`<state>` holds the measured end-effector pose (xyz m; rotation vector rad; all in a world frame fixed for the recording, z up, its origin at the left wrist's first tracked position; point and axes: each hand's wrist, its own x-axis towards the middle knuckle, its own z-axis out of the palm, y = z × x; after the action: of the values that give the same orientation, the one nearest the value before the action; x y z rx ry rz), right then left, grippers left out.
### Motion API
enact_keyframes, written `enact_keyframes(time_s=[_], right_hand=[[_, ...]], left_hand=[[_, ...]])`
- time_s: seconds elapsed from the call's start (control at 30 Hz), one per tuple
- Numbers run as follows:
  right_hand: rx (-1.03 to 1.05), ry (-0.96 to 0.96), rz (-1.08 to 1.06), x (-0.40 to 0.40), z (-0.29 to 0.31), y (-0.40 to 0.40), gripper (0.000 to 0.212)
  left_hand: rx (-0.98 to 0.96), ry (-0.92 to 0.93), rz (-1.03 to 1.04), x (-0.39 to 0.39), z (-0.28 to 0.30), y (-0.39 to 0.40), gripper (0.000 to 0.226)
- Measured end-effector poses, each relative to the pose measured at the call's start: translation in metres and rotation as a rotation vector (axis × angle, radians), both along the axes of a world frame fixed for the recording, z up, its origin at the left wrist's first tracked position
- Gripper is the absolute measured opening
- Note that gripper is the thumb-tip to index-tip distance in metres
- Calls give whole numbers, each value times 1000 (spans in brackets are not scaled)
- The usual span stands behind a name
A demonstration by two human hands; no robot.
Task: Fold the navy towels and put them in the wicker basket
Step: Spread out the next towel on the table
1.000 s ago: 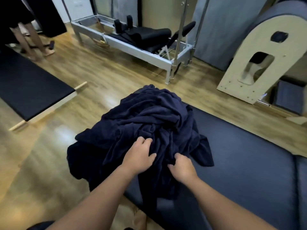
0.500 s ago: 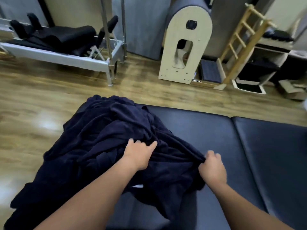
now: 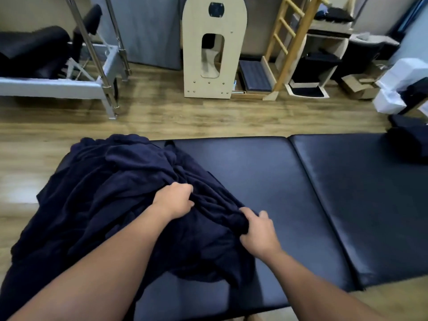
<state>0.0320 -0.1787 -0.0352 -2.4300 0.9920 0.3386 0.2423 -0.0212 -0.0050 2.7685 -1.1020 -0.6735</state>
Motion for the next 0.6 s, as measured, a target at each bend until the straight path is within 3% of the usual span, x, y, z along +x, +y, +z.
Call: enact_keyframes(time_s=[0.2, 0.43, 0.6], right_hand=[[-239, -46, -104, -14, 14, -57, 67], [-299, -84, -179, -41, 29, -151, 65], [-343, -42, -213, -88, 32, -225, 65]], left_hand=[[-75, 76, 33, -18, 2, -38, 28], [-173, 159, 67, -55, 21, -124, 42], [-229, 234, 99, -115, 21, -205, 37]])
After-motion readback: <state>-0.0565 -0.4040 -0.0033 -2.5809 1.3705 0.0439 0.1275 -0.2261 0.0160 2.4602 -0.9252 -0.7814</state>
